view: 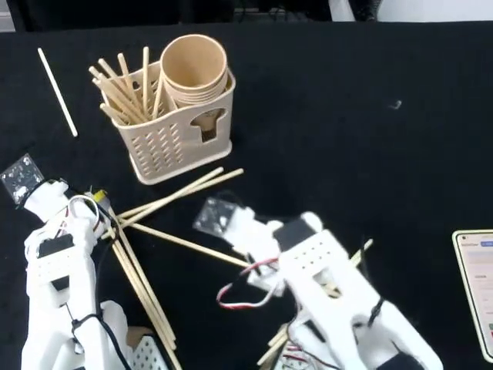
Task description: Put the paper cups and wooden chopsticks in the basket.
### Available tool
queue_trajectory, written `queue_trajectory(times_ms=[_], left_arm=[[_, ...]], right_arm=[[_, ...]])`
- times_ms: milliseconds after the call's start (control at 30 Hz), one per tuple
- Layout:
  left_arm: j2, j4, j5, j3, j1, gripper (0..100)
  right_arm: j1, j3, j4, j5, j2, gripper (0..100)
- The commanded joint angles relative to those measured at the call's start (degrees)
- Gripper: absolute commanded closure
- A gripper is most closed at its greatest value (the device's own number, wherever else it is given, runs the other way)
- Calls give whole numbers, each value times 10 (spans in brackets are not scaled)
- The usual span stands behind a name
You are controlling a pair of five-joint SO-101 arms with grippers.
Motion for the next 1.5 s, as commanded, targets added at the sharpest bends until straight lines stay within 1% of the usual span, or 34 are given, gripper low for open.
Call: queue_trajectory(times_ms=[0, 67, 167, 267, 300, 367, 500, 567, 633, 700, 767, 867, 933, 967, 1067, 1133, 1200, 1267, 1467], left_arm=[[-11, -5, 1, -6, -5, 773], [-11, -5, 1, -6, -5, 773], [-11, -8, 1, -6, -3, 773], [-11, -9, 1, -6, -2, 773], [-11, -9, 1, -6, -2, 773], [-11, -9, 1, -6, -4, 773], [-11, -8, 1, -6, -5, 773], [-11, -9, 1, -6, -5, 773], [-11, -9, 1, -6, -5, 773], [-11, -9, 1, -6, -5, 773], [-11, -9, 1, -6, -5, 773], [-11, -9, 1, -6, -5, 773], [-11, -9, 1, -6, -5, 773], [-11, -8, 1, -6, -5, 773], [-11, -8, 1, -6, -5, 773], [-11, -8, 1, -6, -5, 773], [-11, -8, 1, -6, -5, 773], [-11, -8, 1, -6, -5, 773], [-11, -8, 1, -6, -5, 773]], right_arm=[[27, 60, -84, 39, -16, 775], [27, 73, -90, 56, -16, 819], [28, 73, -93, 62, -17, 882], [27, 51, -98, 61, -20, 994], [27, 36, -97, 53, -20, 981], [25, 1, -93, 22, -20, 989], [19, -69, -98, -17, -16, 988], [-5, -98, -98, -45, -16, 988], [-51, -117, -106, -79, -15, 988], [-97, -124, -143, -108, -5, 988], [-127, -126, -194, -127, 28, 988], [-142, -157, -244, -149, 111, 986], [-149, -192, -250, -152, 171, 967], [-156, -208, -249, -155, 196, 934], [-192, -249, -217, -155, 259, 789], [-216, -263, -193, -152, 283, 730], [-229, -266, -181, -150, 297, 730], [-227, -266, -179, -150, 309, 737], [-165, -266, -201, -108, 352, 734]])
